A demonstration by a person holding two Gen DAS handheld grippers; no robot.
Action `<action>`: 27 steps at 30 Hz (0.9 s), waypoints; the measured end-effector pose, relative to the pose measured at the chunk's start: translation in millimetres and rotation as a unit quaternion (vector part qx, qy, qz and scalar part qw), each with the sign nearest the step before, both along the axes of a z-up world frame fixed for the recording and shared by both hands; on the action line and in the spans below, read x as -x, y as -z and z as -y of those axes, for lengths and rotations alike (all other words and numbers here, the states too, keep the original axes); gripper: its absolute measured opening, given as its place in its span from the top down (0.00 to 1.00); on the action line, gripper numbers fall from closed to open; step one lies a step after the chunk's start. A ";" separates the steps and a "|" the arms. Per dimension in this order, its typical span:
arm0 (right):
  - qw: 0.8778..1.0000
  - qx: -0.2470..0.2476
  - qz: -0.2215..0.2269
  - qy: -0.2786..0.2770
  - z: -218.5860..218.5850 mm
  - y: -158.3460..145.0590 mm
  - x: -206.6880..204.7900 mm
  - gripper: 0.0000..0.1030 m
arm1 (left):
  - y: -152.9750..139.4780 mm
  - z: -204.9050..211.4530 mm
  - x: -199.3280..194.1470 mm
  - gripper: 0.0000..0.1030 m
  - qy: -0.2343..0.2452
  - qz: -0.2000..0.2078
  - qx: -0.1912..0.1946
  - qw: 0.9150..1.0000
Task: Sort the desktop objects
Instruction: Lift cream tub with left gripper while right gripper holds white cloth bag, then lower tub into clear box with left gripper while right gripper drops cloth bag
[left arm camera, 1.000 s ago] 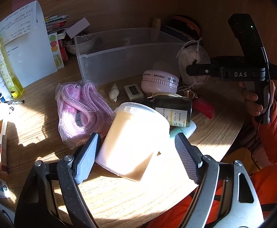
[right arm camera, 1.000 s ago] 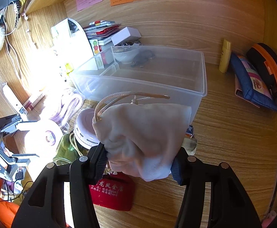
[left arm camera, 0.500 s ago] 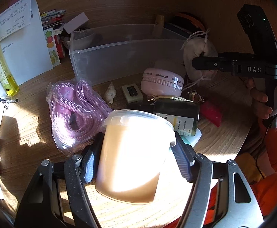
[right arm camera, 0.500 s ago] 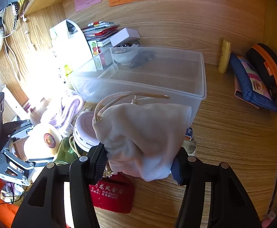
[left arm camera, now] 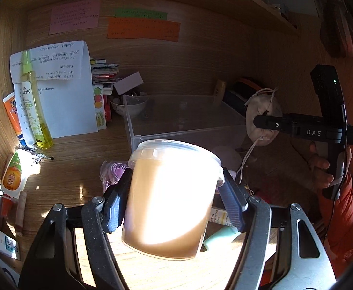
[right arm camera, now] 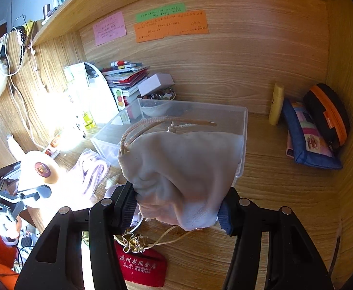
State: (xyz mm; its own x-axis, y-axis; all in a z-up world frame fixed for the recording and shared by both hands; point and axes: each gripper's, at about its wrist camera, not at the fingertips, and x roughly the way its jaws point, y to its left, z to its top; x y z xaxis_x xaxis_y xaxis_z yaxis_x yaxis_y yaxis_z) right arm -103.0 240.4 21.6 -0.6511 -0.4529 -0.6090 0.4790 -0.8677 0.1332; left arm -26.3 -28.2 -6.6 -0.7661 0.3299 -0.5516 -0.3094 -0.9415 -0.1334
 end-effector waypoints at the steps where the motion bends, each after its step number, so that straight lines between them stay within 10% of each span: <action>1: 1.000 -0.001 -0.005 0.002 0.9 -2.6 0.8 0.49 | -2.7 0.5 2.6 0.34 -0.004 -0.005 0.001 1.000; 27: 1.000 -0.025 -0.011 -0.001 36.6 -22.4 76.8 0.49 | -28.6 -8.7 139.9 0.34 -0.025 -0.004 -0.008 1.000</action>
State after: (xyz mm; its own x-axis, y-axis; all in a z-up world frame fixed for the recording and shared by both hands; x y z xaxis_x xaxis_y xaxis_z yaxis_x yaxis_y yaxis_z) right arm -179.8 203.7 44.0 -0.6631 -0.4242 -0.6168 0.4838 -0.8716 0.0793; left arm -166.3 -19.5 22.0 -0.7865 0.2999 -0.5400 -0.2631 -0.9536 -0.1464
